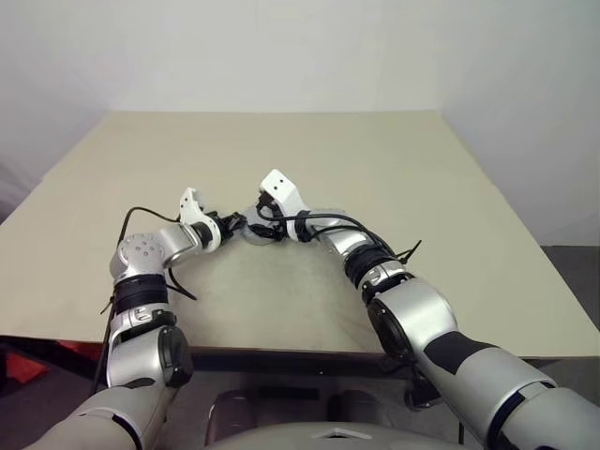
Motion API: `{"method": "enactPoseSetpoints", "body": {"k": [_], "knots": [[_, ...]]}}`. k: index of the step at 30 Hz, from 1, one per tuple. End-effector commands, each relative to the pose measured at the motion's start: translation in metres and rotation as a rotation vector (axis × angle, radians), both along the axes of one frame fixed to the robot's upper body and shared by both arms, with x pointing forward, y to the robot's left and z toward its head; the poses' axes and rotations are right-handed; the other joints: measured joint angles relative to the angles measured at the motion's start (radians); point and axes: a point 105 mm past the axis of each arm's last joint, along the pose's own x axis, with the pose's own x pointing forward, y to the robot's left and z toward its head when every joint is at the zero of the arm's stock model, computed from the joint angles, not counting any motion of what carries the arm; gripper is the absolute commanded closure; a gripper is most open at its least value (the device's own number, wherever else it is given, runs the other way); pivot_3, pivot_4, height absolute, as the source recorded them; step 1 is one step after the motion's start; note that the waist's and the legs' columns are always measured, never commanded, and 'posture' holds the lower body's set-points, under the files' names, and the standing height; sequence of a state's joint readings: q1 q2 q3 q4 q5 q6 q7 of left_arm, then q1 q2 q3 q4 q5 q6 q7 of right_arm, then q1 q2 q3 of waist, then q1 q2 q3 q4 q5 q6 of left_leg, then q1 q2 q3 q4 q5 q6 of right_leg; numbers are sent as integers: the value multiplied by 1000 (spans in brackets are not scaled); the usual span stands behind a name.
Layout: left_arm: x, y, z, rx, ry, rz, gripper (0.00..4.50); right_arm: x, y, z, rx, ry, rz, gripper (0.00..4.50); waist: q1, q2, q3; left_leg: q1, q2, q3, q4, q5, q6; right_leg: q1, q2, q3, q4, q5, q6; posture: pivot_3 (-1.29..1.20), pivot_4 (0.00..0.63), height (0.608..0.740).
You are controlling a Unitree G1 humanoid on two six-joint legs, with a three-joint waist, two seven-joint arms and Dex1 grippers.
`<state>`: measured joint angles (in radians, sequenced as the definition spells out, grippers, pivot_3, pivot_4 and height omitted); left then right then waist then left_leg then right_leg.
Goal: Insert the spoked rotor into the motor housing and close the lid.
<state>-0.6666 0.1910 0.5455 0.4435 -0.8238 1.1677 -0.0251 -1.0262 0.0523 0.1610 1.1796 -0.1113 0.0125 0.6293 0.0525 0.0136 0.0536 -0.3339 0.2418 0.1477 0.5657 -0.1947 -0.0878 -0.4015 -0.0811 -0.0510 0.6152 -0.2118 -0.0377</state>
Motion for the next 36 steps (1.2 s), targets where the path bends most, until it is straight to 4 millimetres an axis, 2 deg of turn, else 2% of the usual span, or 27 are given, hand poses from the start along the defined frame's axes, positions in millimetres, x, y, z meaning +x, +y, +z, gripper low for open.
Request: {"method": "enactPoseSetpoints", "body": {"k": [1,2,8,12,17,24,30,32,36], "knots": [[-4,-9,-1,-16,17,-49,4500,4,-13,-4,-31,18,-29,334,5,0,0,0,0,0,0,0,0,0,0,0,-1,0,0,0,0,740],[-4,-9,-1,-15,20,-46,4500,5,-12,0,-24,-1,-27,37,7,0,0,-1,0,0,-1,0,0,-1,0,0,-2,0,0,0,0,740],[-5,-6,-2,-17,32,-34,4500,10,-8,23,41,-42,3,37,18,0,0,-2,0,0,-2,0,0,-1,0,-1,-4,2,-3,0,0,740],[-5,-7,-1,-22,28,-37,4500,11,-8,40,76,-66,50,37,18,0,0,-9,0,0,-3,0,0,-2,0,-2,-8,3,-6,0,0,740],[-7,-11,1,-37,23,-57,4500,10,-8,58,110,-102,111,37,19,-1,1,-15,0,0,-2,0,1,-6,0,-2,-10,3,-5,0,0,740],[-10,-18,4,-56,21,-91,4500,10,-12,78,186,-108,137,37,19,-1,1,-15,1,0,-2,-1,3,-6,0,-3,-10,3,-5,0,0,740],[-11,-22,6,-65,14,-115,4500,26,-27,84,284,19,-25,37,21,-1,1,-15,0,0,1,-1,3,-6,-1,-3,-10,3,-5,0,0,740],[-11,-23,6,-66,15,-116,4500,31,-36,81,315,119,-103,37,23,-1,1,-15,-1,0,2,-1,3,-6,-2,-3,-10,3,-5,0,0,740],[-11,-23,6,-65,13,-117,4500,24,-50,71,370,362,-130,37,29,-1,1,-15,-2,0,2,-1,4,-6,-3,-3,-10,3,-5,0,0,740]]}}
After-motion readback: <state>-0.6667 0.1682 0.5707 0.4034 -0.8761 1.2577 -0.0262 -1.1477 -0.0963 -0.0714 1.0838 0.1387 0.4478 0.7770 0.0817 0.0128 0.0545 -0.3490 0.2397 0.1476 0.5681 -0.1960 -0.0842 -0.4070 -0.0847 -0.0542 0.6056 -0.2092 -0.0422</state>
